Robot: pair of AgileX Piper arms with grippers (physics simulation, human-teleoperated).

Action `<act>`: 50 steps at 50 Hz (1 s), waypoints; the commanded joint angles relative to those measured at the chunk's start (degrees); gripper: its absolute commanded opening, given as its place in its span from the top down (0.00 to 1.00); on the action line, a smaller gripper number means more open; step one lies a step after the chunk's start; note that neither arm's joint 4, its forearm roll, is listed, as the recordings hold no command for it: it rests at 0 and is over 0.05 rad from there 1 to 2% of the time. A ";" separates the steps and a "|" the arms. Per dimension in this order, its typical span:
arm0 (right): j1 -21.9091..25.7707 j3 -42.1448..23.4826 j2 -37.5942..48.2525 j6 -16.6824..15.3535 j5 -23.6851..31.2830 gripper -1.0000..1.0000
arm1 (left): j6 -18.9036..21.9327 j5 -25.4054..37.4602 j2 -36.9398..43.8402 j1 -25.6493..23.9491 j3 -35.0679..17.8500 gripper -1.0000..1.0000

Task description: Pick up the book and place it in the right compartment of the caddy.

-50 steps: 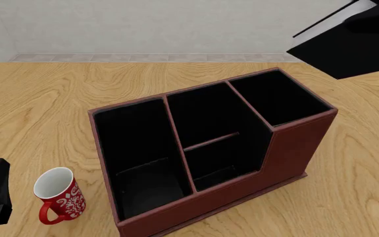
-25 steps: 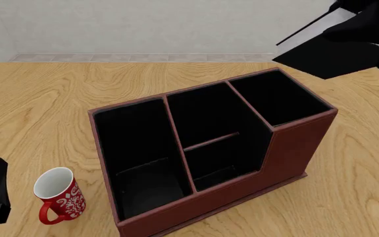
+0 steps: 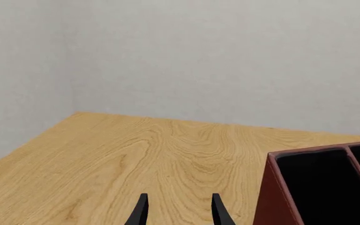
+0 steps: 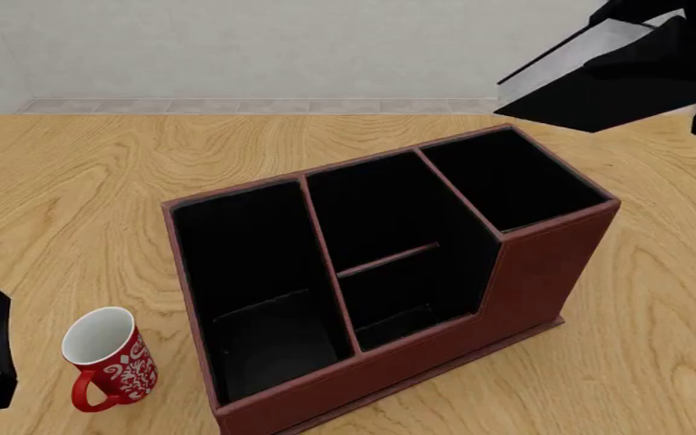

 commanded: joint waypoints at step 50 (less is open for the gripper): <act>-3.84 -1.45 12.01 15.61 0.00 1.00 | 0.27 0.63 -0.10 -0.95 -0.16 0.00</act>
